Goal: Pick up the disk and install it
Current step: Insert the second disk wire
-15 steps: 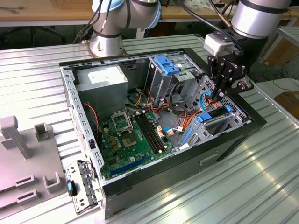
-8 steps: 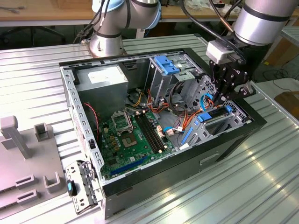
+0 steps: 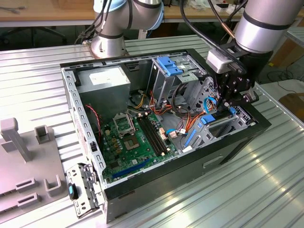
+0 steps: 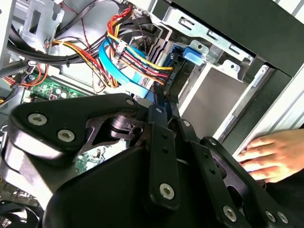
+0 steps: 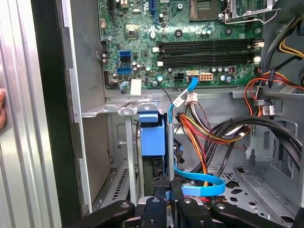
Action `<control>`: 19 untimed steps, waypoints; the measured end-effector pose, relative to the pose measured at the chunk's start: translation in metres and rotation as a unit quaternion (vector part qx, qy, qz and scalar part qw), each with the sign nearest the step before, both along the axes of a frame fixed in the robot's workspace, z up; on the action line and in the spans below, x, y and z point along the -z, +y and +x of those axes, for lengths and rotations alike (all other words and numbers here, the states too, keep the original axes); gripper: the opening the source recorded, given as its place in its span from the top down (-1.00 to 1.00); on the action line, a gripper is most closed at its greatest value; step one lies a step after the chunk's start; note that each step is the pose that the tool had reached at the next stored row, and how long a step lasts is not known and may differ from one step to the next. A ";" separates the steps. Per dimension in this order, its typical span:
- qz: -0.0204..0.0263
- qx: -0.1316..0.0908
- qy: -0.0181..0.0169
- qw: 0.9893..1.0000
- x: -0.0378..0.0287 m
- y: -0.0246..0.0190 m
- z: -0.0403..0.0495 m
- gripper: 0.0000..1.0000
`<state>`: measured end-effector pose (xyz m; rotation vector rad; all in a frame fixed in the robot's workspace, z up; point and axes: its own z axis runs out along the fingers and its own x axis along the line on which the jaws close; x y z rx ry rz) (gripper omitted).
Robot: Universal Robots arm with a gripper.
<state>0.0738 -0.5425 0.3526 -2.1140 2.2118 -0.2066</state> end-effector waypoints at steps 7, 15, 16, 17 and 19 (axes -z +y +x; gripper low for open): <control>0.000 -0.003 -0.001 1.000 0.0038 -0.0029 0.0002 0.67; 0.000 -0.031 -0.001 1.000 0.0071 -0.0028 0.0000 0.67; 0.000 -0.031 -0.001 1.000 0.0077 -0.0028 -0.0001 0.67; 0.000 -0.031 -0.001 1.000 0.0082 -0.0029 0.0000 0.67; 0.000 -0.031 -0.001 1.000 0.0087 -0.0028 -0.0001 0.67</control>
